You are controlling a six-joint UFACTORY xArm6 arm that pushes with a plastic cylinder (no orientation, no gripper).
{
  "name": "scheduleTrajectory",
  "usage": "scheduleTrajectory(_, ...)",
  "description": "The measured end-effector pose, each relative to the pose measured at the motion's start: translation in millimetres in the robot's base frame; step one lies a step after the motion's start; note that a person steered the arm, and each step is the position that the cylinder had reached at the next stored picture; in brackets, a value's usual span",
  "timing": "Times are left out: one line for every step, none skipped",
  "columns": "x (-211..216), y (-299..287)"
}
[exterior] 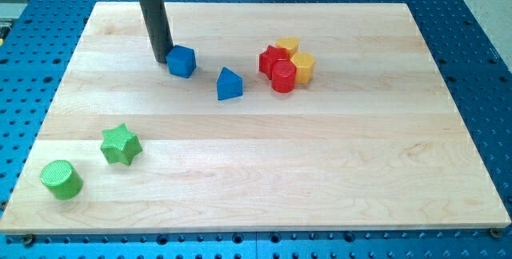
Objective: Slide the cube to the top of the green star
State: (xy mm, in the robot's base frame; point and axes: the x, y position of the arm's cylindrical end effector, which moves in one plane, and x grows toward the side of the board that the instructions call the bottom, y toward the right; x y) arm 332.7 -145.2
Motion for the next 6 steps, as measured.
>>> scheduleTrajectory(-16.9,23.7)
scheduleTrajectory(-25.6,57.2)
scheduleTrajectory(-31.7,89.9)
scheduleTrajectory(-16.6,83.0)
scheduleTrajectory(6.7,42.1)
scheduleTrajectory(7.2,40.8)
